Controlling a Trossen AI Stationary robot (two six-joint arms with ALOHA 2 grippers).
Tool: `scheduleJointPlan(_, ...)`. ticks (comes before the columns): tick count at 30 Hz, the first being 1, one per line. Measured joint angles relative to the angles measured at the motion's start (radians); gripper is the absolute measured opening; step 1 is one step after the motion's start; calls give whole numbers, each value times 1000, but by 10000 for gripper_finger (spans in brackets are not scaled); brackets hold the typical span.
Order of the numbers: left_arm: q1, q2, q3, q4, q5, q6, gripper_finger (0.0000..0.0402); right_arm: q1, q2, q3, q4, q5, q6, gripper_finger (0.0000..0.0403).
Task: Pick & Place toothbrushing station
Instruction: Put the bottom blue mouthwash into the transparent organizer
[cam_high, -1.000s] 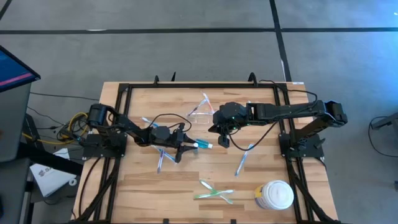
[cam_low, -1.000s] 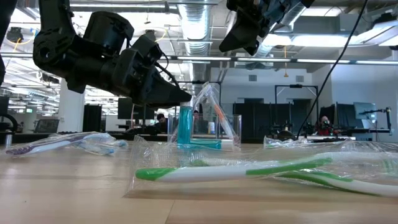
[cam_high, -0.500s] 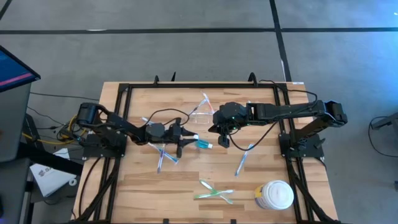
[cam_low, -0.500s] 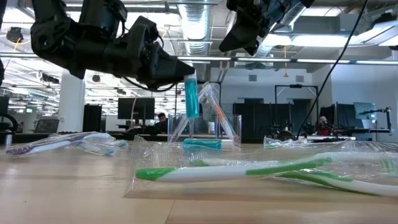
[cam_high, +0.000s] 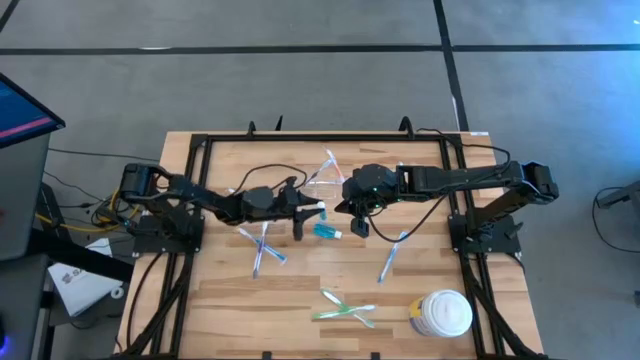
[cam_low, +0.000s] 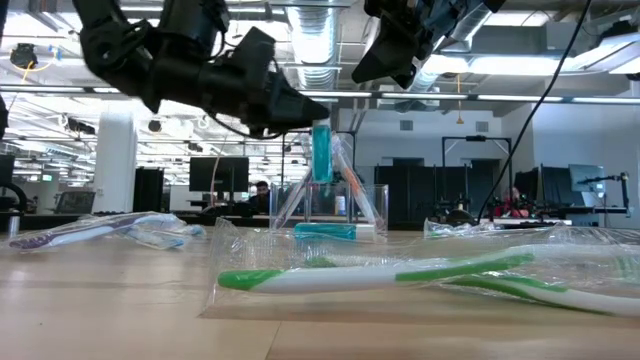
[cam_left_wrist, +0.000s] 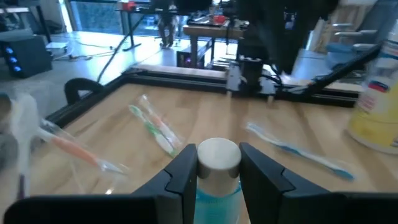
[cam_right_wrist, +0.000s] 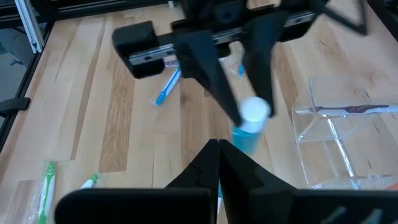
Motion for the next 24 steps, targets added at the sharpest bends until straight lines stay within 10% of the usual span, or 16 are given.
scheduleJointPlan(24,184,0,45,-41,35,3,88,0,0,0,0,0,-8,0)
